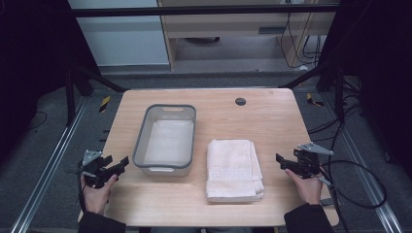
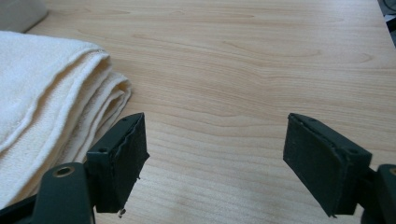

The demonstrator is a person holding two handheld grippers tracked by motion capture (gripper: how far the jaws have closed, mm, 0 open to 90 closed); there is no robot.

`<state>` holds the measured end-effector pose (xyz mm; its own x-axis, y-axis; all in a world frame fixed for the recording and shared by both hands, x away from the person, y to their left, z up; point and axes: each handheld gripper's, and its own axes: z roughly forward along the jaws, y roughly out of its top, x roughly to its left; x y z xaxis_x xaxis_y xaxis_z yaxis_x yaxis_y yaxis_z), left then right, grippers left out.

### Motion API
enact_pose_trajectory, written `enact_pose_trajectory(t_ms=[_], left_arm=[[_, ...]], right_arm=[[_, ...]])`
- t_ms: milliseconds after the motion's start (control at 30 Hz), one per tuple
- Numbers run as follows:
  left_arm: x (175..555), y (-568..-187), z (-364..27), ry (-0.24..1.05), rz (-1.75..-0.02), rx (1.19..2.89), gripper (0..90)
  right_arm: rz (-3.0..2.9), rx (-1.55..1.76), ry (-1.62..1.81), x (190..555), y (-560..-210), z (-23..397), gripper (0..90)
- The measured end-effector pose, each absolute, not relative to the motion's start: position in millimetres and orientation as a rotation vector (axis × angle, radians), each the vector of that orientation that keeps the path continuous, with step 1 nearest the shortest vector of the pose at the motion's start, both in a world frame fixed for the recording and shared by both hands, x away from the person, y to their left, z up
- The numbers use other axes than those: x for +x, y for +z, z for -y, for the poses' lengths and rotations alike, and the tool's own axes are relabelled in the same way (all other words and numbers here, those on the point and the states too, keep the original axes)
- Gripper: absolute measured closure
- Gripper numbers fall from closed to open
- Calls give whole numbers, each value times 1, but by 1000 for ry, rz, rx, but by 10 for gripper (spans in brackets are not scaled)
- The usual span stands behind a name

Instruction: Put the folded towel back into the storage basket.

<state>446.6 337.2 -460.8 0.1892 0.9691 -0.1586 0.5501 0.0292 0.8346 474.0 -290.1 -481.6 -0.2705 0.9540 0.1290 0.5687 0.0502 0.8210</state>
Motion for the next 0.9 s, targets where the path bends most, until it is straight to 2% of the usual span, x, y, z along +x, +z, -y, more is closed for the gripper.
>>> enact_pose_trajectory(t_ms=[200, 567, 900], left_arm=[[441, -455, -332, 643, -1439, 1627, 351], [435, -449, -322, 684, -1385, 1645, 355], [432, -443, -316, 718, -1359, 1633, 363]], right_arm=[[-1861, 1491, 1171, 471, -475, 290, 239], [-1871, 1461, 1214, 468, -469, 287, 296], [-1892, 1448, 1225, 470, -465, 284, 300]])
